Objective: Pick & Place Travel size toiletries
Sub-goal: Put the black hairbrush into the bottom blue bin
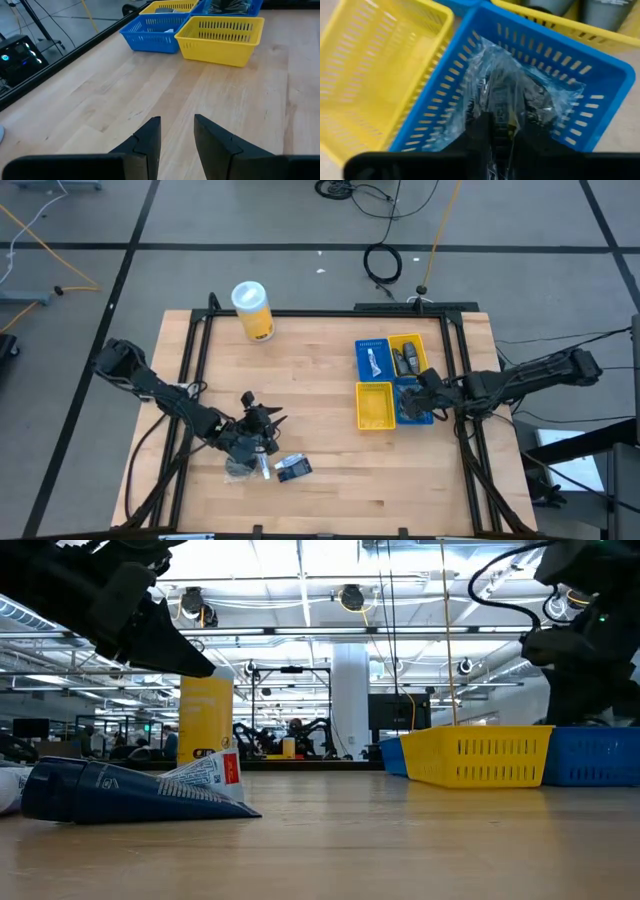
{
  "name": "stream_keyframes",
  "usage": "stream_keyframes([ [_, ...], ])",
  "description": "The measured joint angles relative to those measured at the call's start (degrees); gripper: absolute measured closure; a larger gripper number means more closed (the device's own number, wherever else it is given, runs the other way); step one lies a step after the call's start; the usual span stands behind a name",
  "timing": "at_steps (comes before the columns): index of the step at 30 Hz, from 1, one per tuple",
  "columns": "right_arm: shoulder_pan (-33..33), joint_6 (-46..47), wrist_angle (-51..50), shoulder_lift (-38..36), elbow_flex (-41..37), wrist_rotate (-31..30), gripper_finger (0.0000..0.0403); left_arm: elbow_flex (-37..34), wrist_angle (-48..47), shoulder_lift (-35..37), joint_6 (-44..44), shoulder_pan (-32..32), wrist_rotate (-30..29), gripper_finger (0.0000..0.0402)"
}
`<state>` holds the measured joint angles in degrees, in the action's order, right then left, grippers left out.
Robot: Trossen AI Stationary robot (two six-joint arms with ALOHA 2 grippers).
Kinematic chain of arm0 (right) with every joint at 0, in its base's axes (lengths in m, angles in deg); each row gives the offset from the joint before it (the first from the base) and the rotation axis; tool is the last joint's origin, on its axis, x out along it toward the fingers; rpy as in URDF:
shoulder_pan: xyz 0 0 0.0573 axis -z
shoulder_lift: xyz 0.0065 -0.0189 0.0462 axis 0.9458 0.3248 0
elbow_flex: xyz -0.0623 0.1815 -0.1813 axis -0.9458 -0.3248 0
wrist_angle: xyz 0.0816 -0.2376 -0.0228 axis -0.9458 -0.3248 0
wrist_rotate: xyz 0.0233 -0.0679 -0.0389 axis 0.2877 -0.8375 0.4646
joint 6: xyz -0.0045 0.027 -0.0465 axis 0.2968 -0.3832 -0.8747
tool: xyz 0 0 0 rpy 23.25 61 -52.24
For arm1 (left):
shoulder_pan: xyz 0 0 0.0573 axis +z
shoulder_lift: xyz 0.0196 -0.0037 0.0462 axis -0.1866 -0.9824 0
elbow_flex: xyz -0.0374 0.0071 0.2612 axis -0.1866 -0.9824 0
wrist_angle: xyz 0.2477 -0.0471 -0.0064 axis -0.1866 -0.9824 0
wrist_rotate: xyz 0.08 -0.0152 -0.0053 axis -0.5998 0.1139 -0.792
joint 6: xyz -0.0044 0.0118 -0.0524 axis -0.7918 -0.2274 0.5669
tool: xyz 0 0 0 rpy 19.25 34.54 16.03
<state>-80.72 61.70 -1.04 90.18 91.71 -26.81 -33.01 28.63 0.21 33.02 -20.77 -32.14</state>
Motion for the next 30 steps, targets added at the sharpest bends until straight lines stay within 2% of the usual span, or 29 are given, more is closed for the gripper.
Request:
stream_keyframes([
  [4,0.0,-1.8,-0.1,0.0,-0.6,0.0,0.0312,0.0,0.0,0.0,0.0,0.1,0.0,0.0284],
  [10,0.0,-8.6,1.1,-2.4,0.0,1.7,0.0229,0.0,0.0,0.0,0.0,0.0,0.0,0.0284],
  [14,0.0,-9.3,-1.4,-5.2,2.0,1.7,0.0199,0.0,0.0,0.0,0.0,0.1,0.0,0.0284],
  [23,0.0,-9.3,-9.6,-6.8,7.9,1.7,0.0204,0.0,0.0,0.0,0.4,1.1,0.6,0.0284],
  [30,-0.1,-12.7,-13.6,-4.7,11.7,1.7,0.0252,0.0,0.1,0.0,0.8,2.7,2.9,0.0284],
])
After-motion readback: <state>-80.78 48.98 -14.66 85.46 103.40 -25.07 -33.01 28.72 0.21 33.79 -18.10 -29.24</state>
